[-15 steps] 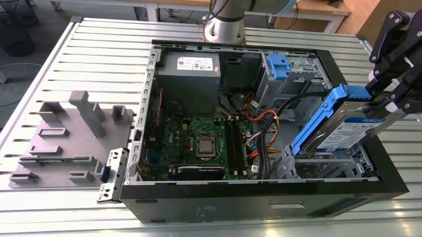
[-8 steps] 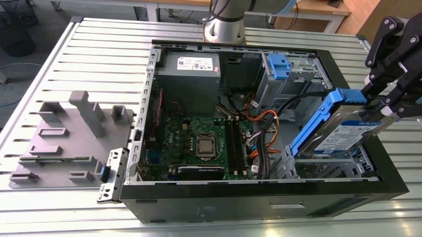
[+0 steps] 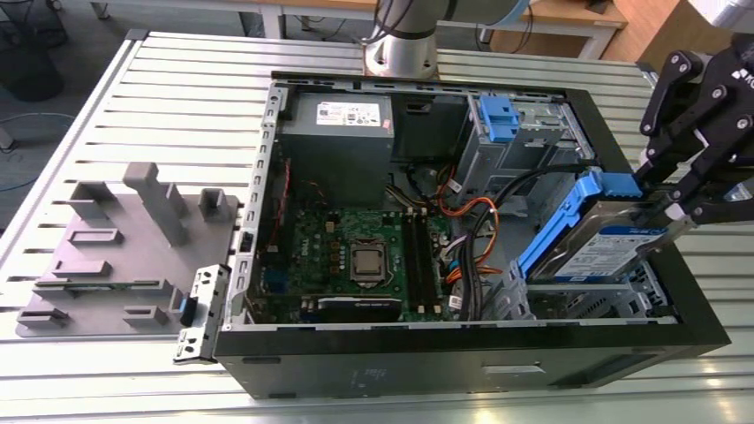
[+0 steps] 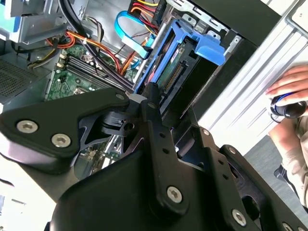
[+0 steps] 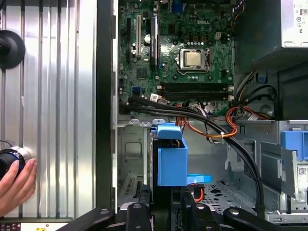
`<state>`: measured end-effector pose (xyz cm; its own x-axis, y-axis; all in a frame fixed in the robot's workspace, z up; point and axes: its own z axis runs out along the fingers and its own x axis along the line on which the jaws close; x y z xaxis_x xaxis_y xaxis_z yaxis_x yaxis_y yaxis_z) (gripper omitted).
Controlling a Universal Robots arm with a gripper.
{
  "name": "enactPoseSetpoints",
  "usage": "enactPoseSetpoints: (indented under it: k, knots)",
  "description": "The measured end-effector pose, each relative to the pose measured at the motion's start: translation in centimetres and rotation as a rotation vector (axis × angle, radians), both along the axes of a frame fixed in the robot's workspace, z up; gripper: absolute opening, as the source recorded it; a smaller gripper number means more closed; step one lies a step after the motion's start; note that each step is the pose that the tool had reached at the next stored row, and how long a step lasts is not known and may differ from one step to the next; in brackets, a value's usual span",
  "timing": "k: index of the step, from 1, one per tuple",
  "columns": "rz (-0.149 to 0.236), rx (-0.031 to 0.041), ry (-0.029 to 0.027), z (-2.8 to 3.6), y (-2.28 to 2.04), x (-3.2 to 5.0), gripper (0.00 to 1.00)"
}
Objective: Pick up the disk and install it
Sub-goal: 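Insert the disk into the insertion slot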
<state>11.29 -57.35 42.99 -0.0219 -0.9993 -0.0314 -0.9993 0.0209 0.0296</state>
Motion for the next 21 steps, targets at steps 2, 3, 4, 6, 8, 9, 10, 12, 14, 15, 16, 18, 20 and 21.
enactPoseSetpoints:
  k: [2, 3, 4, 6, 8, 9, 10, 12, 14, 15, 16, 18, 20, 21]
  knots:
    - [0.000, 0.0001, 0.0000, -0.38, 0.00, 0.00, 0.35]
    - [0.000, 0.0000, 0.0000, -0.55, 0.00, 0.00, 0.35]
    - [0.000, 0.0001, 0.0000, -0.74, 0.00, 0.00, 0.35]
    - [0.000, 0.0000, 0.0000, -1.09, -0.01, 0.00, 0.35]
    - [0.000, 0.0000, 0.0000, -1.46, -0.01, 0.00, 0.35]
    - [0.000, 0.0001, 0.0000, -1.65, -0.01, 0.00, 0.35]
    - [0.000, 0.0001, 0.0000, -1.83, -0.01, 0.00, 0.35]
    - [0.000, 0.0000, 0.0000, -2.19, -0.02, 0.00, 0.35]
    - [0.000, -0.0001, 0.0000, -2.55, -0.02, 0.00, 0.35]
    - [0.000, 0.0000, 0.0000, -2.73, -0.02, 0.00, 0.35]
    - [0.000, 0.0000, 0.0000, -2.91, -0.03, 0.00, 0.35]
    - [0.000, 0.0000, 0.0000, -3.27, -0.03, 0.00, 0.35]
    - [0.000, 0.0000, 0.0000, -3.65, -0.04, 0.00, 0.35]
    - [0.000, 0.0001, 0.0000, -3.83, -0.04, 0.00, 0.35]
